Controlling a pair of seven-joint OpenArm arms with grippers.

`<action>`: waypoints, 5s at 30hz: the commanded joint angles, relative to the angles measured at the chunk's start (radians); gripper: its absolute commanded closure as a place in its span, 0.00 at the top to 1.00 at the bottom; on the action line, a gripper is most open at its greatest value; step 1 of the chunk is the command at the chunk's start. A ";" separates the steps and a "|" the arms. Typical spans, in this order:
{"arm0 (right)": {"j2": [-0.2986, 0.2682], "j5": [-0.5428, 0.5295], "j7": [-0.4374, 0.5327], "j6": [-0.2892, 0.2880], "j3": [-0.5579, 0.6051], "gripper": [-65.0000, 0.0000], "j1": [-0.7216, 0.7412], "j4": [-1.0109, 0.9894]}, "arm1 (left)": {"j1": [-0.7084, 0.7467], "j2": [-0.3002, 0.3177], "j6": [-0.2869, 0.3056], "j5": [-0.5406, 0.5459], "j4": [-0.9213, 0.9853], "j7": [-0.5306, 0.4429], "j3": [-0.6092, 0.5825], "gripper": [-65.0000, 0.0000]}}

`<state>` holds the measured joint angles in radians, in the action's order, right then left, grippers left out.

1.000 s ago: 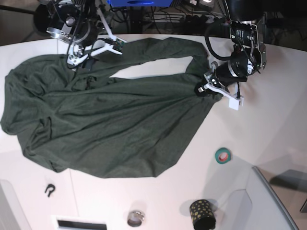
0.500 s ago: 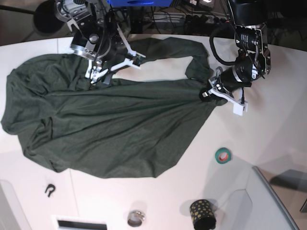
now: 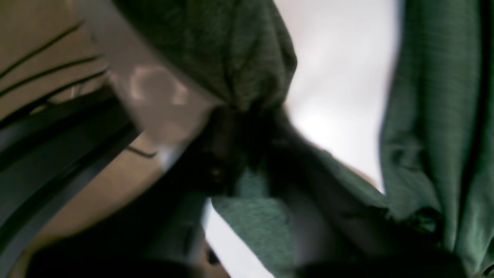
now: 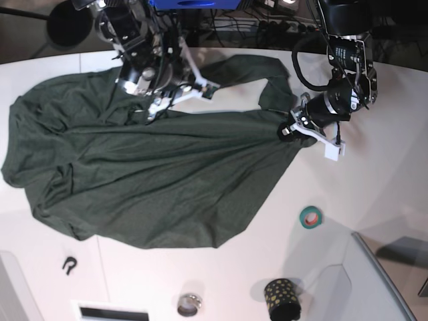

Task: Layout the t-shirt on the table in an organized manner, then fold the t-shirt properly
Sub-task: 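Move the right gripper over the shirt toward its bunched middle, then grasp the shirt fabric with the right gripper, then pull the grasped shirt with the right gripper away from the left gripper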

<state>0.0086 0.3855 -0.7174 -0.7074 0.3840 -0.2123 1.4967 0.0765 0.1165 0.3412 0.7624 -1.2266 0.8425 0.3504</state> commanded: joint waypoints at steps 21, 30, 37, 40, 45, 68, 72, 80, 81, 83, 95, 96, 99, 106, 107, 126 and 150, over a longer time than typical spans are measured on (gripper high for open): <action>-0.026 0.033 -0.299 0.009 -0.167 0.01 0.231 0.417 | 0.001 0.010 0.009 0.018 -0.009 -0.010 0.000 0.00; 0.037 0.036 -0.066 0.009 -0.317 0.09 0.528 -0.005 | 0.016 0.009 0.009 0.018 -0.011 -0.007 -0.001 0.00; 0.050 0.039 -0.063 0.015 -0.481 0.70 0.569 -0.066 | 0.029 0.009 0.009 0.018 -0.012 -0.007 -0.001 0.00; 0.026 0.031 -0.181 0.009 -0.465 0.71 0.479 0.052 | 0.029 0.009 0.009 0.018 -0.011 -0.007 -0.001 0.00; 0.034 0.031 -0.262 0.009 -0.348 0.68 0.271 0.150 | 0.024 0.009 0.009 0.018 -0.011 -0.007 -0.001 0.00; 0.121 -0.285 -0.213 0.009 -0.348 0.67 0.093 0.092 | 0.029 0.010 0.009 0.018 -0.011 -0.007 -0.001 0.00; 0.121 -0.287 -0.212 0.009 -0.349 0.67 0.103 0.071 | 0.029 0.010 0.009 0.016 -0.009 -0.007 -0.001 0.00; 0.124 -0.287 -0.138 0.009 -0.353 0.18 0.132 -0.071 | 0.029 0.010 0.009 0.016 -0.009 -0.007 -0.001 0.00; 0.124 -0.287 -0.138 0.009 -0.353 0.09 0.130 -0.060 | 0.029 0.010 0.009 0.016 -0.009 -0.007 -0.001 0.00; 0.124 -0.287 -0.163 0.009 -0.351 0.09 0.119 -0.023 | 0.029 0.010 0.009 0.016 -0.009 -0.007 -0.001 0.00; 0.118 -0.283 -0.316 0.009 -0.317 0.09 0.340 0.106 | 0.029 0.010 0.009 0.016 -0.009 -0.007 -0.001 0.00; 0.118 -0.282 -0.302 0.009 -0.317 0.09 0.393 0.071 | 0.029 0.010 0.009 0.016 -0.009 -0.007 -0.001 0.00; 0.118 -0.282 -0.216 0.009 -0.337 0.12 0.571 -0.060 | 0.029 0.010 0.009 0.016 -0.009 -0.007 -0.001 0.00; 0.047 -0.285 -0.227 0.058 -0.414 0.92 0.572 0.003 | 0.032 0.022 0.009 0.016 -0.011 -0.007 -0.001 0.00; 0.057 -0.285 -0.229 0.058 -0.507 0.91 0.523 0.068 | 0.041 0.024 0.009 0.016 -0.014 -0.007 0.000 0.00; 0.098 -0.942 -0.316 0.236 -1.621 0.82 0.259 0.017 | 0.047 0.076 0.009 0.016 -0.037 -0.009 -0.101 0.00; 0.104 -0.943 -0.249 0.236 -1.574 0.82 0.259 -0.258 | 0.050 0.076 -0.057 0.016 -0.111 -0.007 -0.104 0.00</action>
<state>0.1184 -0.5774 -0.9527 -0.4801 -1.1931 0.0433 1.2392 0.1360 0.1848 0.2771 0.7628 -1.3201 0.8455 0.2443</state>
